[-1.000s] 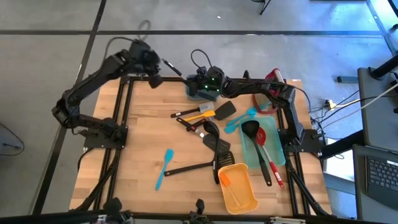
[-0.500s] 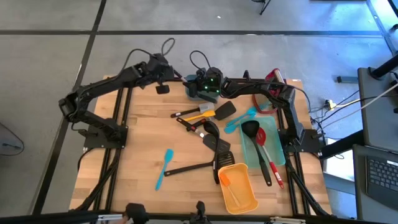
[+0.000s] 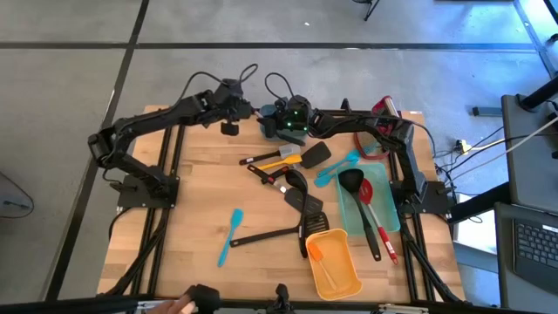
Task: Pick & Place Kitchen Items
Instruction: Put the large black spatula into the blue bin
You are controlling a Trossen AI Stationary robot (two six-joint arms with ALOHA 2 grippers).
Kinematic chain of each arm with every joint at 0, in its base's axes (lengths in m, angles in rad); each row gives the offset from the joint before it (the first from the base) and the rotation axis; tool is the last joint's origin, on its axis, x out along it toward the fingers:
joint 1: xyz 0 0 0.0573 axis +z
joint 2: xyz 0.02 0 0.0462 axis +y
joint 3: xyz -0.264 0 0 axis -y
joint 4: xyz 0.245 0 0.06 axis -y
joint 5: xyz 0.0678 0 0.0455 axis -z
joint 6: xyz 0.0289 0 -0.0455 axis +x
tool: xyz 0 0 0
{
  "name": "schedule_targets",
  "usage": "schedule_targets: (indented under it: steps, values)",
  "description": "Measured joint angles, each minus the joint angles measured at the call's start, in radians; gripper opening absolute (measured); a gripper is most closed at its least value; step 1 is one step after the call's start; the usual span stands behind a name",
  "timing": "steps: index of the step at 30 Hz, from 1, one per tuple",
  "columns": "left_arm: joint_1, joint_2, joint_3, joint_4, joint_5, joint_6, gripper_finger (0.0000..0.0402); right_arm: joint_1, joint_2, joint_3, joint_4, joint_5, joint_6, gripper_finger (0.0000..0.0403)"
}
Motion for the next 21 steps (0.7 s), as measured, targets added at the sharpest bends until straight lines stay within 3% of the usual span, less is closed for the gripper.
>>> schedule_targets:
  steps: [8,15,21]
  values:
    - [0.083,0.006,-0.048,0.0,0.027,0.079,0.021,0.008,0.0,0.0,-0.028,-0.013,-0.002,0.0067]
    - [0.099,0.006,-0.078,-0.06,0.051,0.065,0.021,0.013,0.0,0.0,-0.072,-0.066,-0.074,0.0067]
    - [0.084,0.001,-0.058,-0.156,-0.041,-0.092,0.0198,0.013,0.0,0.0,-0.078,-0.066,-0.095,0.0067]
